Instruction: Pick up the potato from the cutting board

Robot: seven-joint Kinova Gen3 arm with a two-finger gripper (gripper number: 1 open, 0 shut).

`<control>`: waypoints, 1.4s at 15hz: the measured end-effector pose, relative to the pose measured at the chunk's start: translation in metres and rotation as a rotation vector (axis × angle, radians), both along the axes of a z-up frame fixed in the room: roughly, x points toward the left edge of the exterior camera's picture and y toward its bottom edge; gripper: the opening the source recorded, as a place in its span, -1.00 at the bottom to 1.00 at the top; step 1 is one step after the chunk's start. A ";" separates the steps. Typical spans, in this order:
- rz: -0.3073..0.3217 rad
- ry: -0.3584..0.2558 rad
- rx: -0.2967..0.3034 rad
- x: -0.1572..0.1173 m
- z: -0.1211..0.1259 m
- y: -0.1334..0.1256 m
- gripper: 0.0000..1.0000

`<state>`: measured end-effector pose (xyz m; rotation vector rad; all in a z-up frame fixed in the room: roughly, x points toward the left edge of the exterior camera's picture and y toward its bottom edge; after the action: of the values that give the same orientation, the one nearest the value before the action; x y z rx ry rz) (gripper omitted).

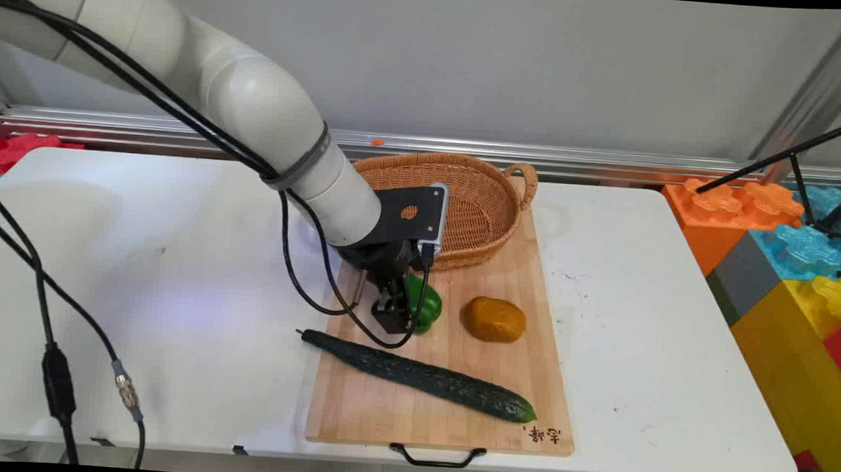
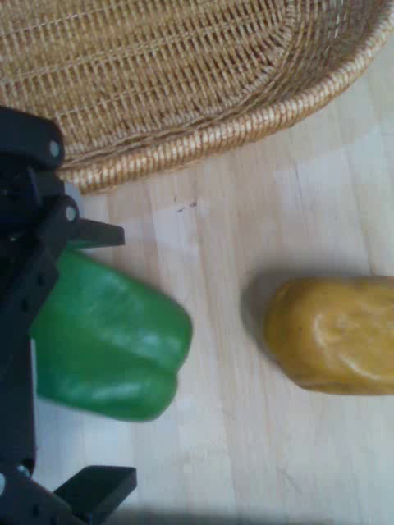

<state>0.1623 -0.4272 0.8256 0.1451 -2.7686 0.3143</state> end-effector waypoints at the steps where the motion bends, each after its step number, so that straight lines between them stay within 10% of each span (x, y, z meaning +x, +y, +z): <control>1: 0.005 0.005 0.003 -0.001 0.002 0.001 1.00; 20: 0.011 0.144 -0.022 -0.082 -0.041 -0.026 1.00; 21: 0.010 0.142 -0.025 -0.084 -0.044 -0.028 -1.00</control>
<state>0.0784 -0.4549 0.7816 0.1681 -2.6230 0.3280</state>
